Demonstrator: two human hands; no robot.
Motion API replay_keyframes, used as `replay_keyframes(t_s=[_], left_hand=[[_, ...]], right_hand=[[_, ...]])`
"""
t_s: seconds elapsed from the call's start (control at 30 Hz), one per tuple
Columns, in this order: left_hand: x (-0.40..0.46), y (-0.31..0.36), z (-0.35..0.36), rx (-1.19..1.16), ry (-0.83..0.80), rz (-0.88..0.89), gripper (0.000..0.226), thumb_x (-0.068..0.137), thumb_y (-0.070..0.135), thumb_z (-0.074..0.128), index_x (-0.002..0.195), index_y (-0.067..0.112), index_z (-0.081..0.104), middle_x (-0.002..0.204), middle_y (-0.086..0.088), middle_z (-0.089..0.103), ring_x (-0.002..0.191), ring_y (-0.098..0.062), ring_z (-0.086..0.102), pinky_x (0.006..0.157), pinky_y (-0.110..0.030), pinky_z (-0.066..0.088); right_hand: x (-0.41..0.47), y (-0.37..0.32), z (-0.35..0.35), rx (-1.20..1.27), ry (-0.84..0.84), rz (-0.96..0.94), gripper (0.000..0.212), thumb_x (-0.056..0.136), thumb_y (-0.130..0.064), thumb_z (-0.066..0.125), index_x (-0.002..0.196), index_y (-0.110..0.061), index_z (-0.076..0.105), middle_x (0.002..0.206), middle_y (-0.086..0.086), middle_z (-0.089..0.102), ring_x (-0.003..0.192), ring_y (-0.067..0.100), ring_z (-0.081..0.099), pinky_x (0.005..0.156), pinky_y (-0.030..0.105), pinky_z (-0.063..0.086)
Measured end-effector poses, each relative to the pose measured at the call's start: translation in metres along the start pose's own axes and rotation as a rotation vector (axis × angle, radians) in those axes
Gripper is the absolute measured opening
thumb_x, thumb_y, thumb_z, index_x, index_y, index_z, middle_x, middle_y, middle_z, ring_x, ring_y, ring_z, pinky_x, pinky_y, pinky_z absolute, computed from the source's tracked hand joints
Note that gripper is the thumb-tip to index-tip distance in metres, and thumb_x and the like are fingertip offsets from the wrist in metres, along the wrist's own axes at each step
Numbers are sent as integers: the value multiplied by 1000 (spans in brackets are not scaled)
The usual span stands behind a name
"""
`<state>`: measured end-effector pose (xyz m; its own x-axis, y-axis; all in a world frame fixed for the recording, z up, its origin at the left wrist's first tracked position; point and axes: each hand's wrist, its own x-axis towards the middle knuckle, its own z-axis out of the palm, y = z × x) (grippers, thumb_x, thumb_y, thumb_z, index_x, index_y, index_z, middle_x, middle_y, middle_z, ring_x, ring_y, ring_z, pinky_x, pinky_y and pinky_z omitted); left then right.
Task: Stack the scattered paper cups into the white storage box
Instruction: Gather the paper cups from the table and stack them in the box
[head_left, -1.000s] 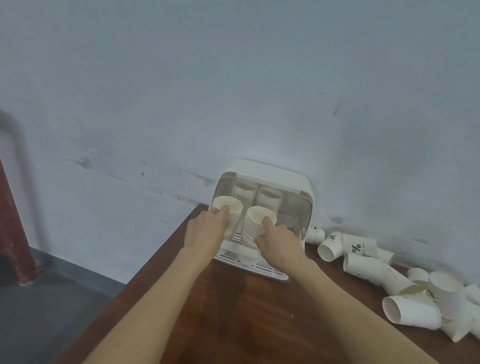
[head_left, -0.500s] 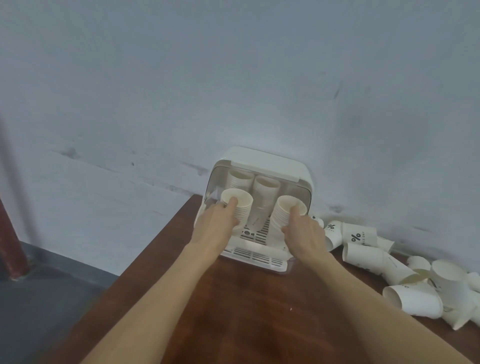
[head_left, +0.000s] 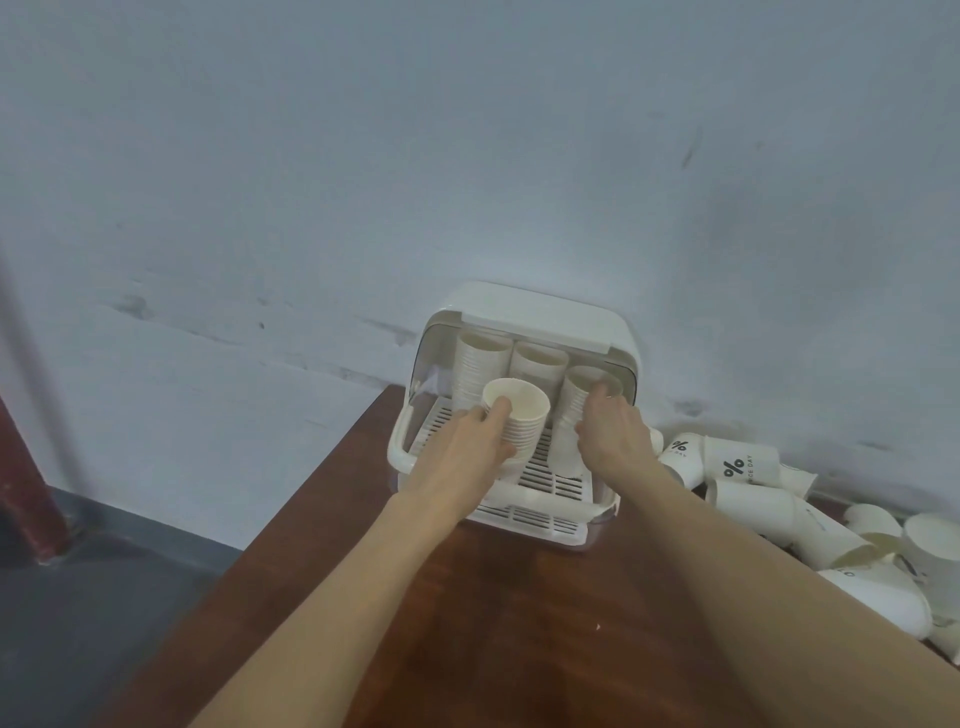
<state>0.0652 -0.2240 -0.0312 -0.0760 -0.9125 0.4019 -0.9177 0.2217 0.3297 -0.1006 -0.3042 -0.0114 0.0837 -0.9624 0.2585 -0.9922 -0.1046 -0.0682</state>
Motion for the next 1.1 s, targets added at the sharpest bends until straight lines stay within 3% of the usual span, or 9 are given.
replay_keyframes(t_s=[0.2, 0.3, 0.47, 0.53, 0.73, 1.0, 1.1], left_hand=[[6, 4, 2, -9, -7, 30, 27, 97, 28, 52, 114, 14, 37, 102, -9, 55, 83, -22, 40, 65, -34, 33], [9, 7, 2, -1, -17, 48, 28, 97, 28, 52, 115, 14, 37, 103, -9, 55, 86, -25, 45, 66, -35, 35], [11, 13, 4, -11, -12, 81, 29, 97, 31, 53, 114, 13, 38, 103, -9, 56, 91, -28, 52, 65, -34, 36], [13, 16, 5, -34, -21, 78, 29, 96, 32, 53, 111, 13, 37, 100, -8, 57, 89, -28, 54, 64, -35, 38], [24, 37, 22, -16, -28, 112, 30, 97, 33, 53, 112, 11, 39, 102, -10, 59, 90, -31, 56, 65, -39, 42], [33, 60, 39, -23, 6, 95, 32, 98, 30, 51, 119, 11, 37, 105, -11, 59, 91, -31, 57, 65, -39, 44], [35, 62, 43, -34, -6, 62, 33, 99, 29, 49, 122, 11, 35, 107, -11, 57, 92, -30, 56, 66, -39, 45]], right_hand=[[13, 0, 7, 48, 2, 12, 37, 87, 4, 53, 122, 4, 39, 109, 20, 63, 101, 38, 62, 69, 36, 42], [16, 0, 8, 84, 12, 17, 40, 85, 8, 50, 123, 4, 38, 108, 20, 63, 100, 39, 62, 68, 38, 41], [0, 1, 6, 86, 100, -38, 64, 84, 9, 44, 141, 0, 15, 99, 19, 62, 85, 39, 63, 60, 38, 39], [-14, 6, 4, 40, 168, -86, 58, 85, 7, 41, 138, -2, 20, 98, 16, 60, 80, 39, 62, 56, 37, 37], [-47, 30, 4, 8, 207, -74, 11, 93, -9, 37, 104, -10, 41, 93, 8, 61, 80, 35, 62, 56, 36, 38], [-80, 43, -17, -38, 128, -101, 16, 95, -10, 33, 107, -11, 43, 99, 7, 59, 85, 32, 58, 64, 36, 26], [-87, 49, -15, -1, 97, -82, 17, 94, -11, 34, 107, -9, 44, 102, 8, 59, 90, 32, 57, 65, 35, 30]])
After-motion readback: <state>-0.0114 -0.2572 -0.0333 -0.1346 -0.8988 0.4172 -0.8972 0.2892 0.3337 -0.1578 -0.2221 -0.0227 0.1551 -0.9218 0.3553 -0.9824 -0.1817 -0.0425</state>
